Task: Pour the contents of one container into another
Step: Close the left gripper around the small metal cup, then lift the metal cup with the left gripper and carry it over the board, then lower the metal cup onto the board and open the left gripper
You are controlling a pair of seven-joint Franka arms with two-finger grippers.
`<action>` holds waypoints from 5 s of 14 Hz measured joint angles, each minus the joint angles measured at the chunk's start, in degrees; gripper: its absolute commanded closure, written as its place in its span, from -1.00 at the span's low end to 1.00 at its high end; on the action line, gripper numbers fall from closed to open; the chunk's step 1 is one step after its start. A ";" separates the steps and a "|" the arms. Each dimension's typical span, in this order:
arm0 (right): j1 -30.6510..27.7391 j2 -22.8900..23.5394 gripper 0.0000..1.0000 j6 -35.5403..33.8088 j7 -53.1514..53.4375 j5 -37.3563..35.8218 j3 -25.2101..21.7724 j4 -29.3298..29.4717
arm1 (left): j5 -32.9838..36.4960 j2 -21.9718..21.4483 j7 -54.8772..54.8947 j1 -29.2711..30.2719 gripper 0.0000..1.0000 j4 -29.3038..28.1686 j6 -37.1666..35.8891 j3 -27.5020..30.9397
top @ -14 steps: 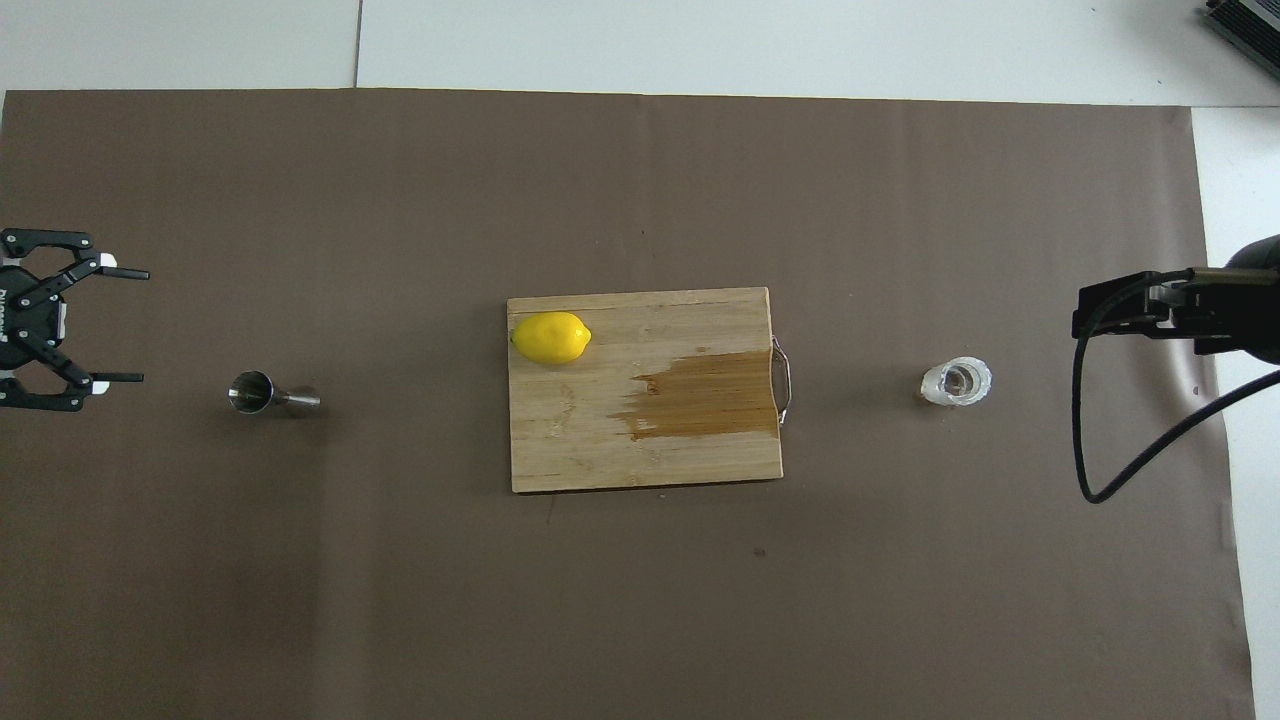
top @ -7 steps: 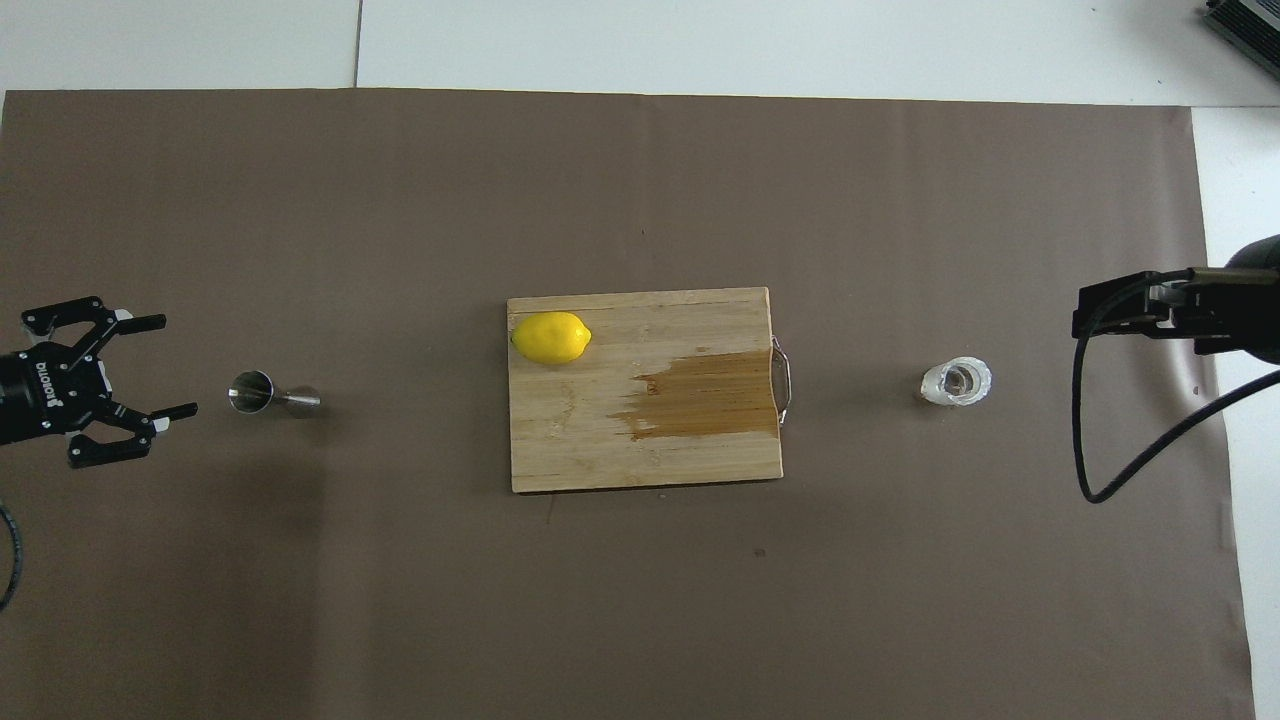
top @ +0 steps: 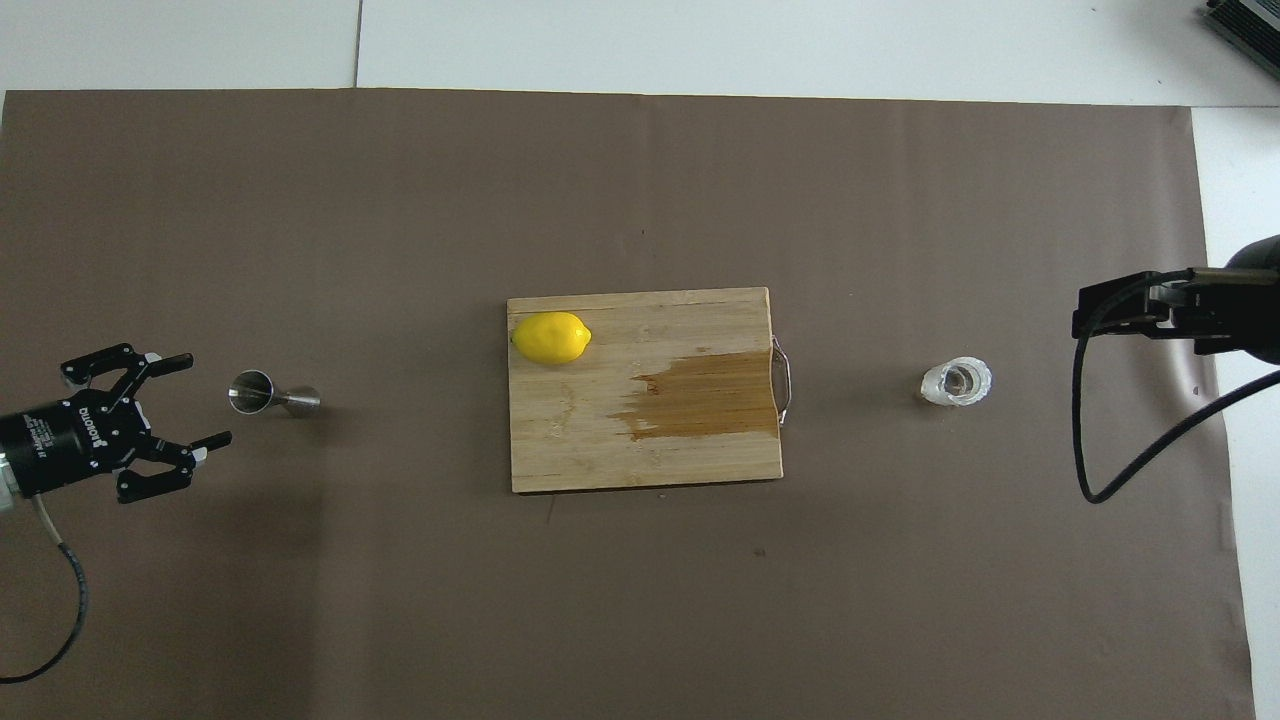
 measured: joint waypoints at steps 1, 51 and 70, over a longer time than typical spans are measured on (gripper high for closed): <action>0.00 0.00 -1.00 0.00 0.00 0.00 0.00 0.00 | -1.70 0.00 -0.09 -1.57 -1.00 -0.58 2.17 -0.09; 0.00 0.00 -1.00 0.00 0.00 0.00 0.00 0.00 | -16.95 4.57 -15.72 -35.37 1.00 13.72 22.44 -1.60; 0.00 -0.01 -1.00 0.00 0.00 0.00 0.00 0.00 | -28.20 30.72 -19.99 -57.47 1.00 34.86 57.52 -12.95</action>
